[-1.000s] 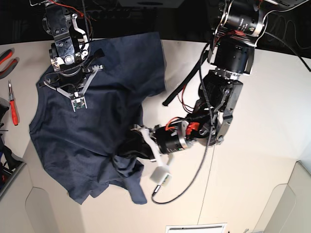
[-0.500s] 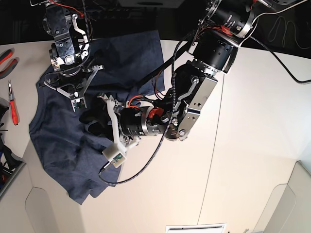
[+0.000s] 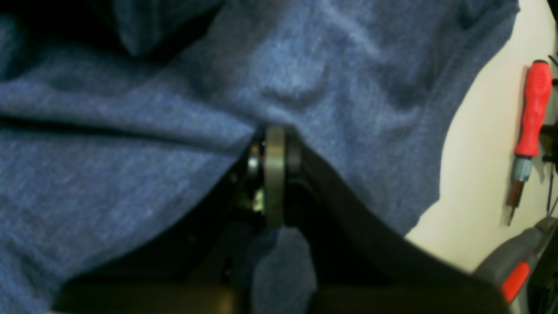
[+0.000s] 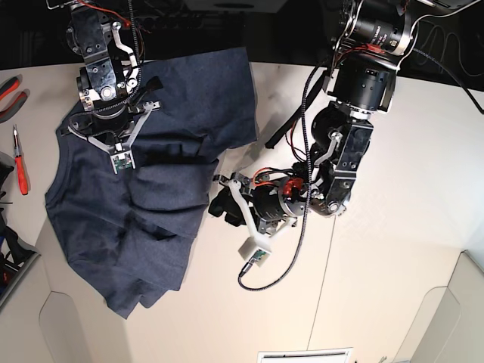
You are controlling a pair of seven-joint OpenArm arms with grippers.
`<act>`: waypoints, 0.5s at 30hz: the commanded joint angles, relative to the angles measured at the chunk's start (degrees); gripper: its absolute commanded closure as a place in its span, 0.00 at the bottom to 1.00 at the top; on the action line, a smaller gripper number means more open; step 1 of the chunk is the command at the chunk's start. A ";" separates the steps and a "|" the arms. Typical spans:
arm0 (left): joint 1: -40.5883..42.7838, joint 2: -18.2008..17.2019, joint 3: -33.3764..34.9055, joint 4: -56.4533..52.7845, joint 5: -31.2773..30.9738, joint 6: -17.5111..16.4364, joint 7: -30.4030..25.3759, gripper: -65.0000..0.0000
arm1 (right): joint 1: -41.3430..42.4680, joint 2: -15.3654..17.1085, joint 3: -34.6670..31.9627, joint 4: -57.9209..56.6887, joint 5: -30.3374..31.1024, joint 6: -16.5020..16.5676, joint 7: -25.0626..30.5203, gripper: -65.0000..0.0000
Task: Layout the t-shirt on the table in an organized manner, then fold the t-shirt properly
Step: 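Grasp the bunched hem with the left gripper and lift it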
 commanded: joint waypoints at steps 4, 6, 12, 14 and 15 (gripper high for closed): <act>-1.86 1.29 0.02 -4.57 -0.98 -0.35 -4.70 0.59 | -0.17 0.13 0.04 0.04 0.94 1.03 -1.51 1.00; -2.45 2.05 0.02 -7.32 -0.98 -0.42 -6.08 0.59 | -0.17 0.13 0.04 0.04 0.94 1.03 -1.51 1.00; -3.52 2.82 0.02 -10.16 -1.29 -1.79 -6.93 0.71 | -0.17 0.13 0.04 0.04 0.94 1.05 -1.49 1.00; -3.50 2.84 0.02 -10.16 -3.23 -2.32 -6.91 0.86 | -0.17 0.13 0.04 0.04 0.94 1.05 -1.49 1.00; -3.39 2.89 0.02 -10.16 -4.31 -2.32 -6.91 0.90 | -0.17 0.13 0.04 0.04 0.94 1.05 -1.49 1.00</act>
